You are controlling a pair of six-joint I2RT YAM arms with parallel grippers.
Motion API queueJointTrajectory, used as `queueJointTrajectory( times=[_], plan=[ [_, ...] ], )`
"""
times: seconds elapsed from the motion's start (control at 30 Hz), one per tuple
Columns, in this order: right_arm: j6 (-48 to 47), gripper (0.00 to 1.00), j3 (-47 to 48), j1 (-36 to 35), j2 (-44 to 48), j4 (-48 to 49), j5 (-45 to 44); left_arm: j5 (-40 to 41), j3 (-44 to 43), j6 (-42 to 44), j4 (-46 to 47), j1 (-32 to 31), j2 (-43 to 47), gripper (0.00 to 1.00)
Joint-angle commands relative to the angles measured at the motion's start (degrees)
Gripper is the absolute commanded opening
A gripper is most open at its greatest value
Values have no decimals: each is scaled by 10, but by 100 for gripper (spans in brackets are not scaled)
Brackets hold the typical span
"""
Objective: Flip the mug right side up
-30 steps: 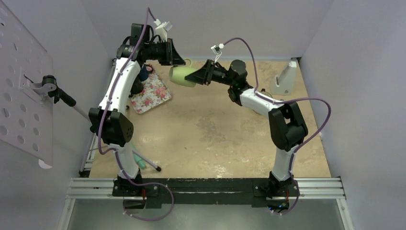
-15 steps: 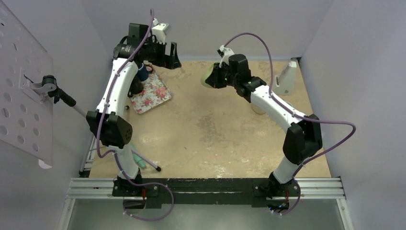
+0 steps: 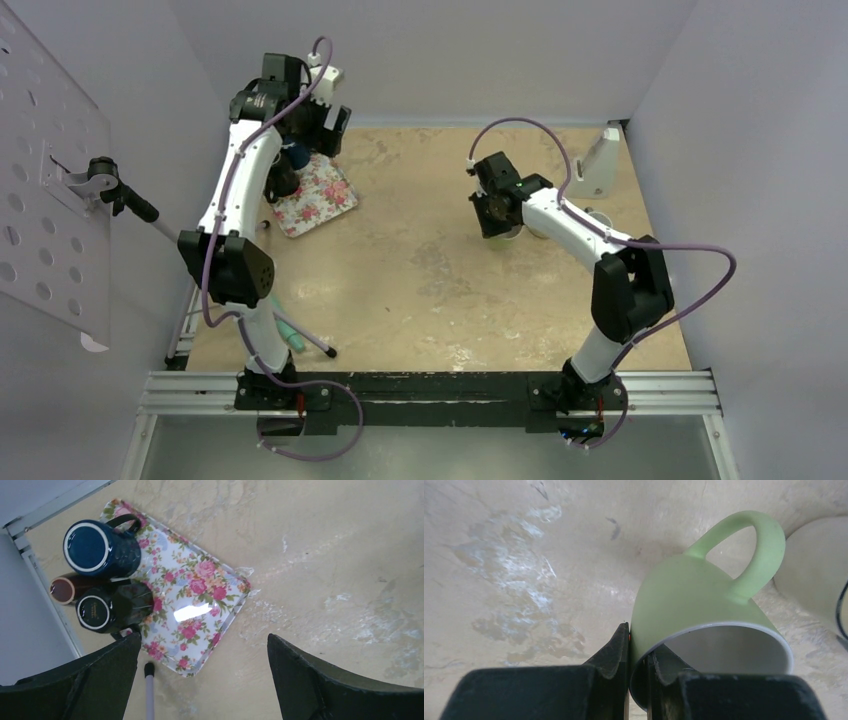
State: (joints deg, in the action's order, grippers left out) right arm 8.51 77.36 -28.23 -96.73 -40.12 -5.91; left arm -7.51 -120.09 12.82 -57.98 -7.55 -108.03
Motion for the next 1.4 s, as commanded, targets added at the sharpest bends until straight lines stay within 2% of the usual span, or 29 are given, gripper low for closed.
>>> queueJointTrajectory(
  times=[0.0,0.2,0.3,0.43,0.57,0.67,0.73,0.8,0.87,0.9,1.1,1.23,1.37],
  plan=[
    [-2,0,-30,-3,17,29,-16,50,1,36,-21,25,-14,100],
    [11,0,-37,-3,-19,29,-28,87,-4,41,-30,57,-54,100],
    [17,16,-37,-3,-21,29,-29,88,-37,17,-44,74,-89,100],
    [17,32,-32,-3,-19,22,-30,142,-72,25,-38,92,-132,100],
    [19,44,-15,-4,-14,4,-53,156,-52,32,-22,103,-128,100],
    [20,49,1,-4,-4,-8,-53,142,-3,26,-1,115,-100,99],
    [20,51,8,-4,4,-12,-51,133,43,28,23,123,-79,90],
    [18,51,15,-4,12,-15,-52,125,78,37,43,129,-67,75],
    [13,51,23,-4,19,-18,-56,131,88,43,51,135,-78,59],
    [11,51,28,-4,21,-20,-59,138,84,44,48,138,-87,55],
    [10,51,51,-4,31,-29,-66,154,92,57,89,162,-119,55],
    [11,51,59,-3,34,-31,-62,115,102,101,126,161,-135,55],
    [11,51,76,-4,32,-46,-65,99,77,100,122,161,-166,52]
  ],
)
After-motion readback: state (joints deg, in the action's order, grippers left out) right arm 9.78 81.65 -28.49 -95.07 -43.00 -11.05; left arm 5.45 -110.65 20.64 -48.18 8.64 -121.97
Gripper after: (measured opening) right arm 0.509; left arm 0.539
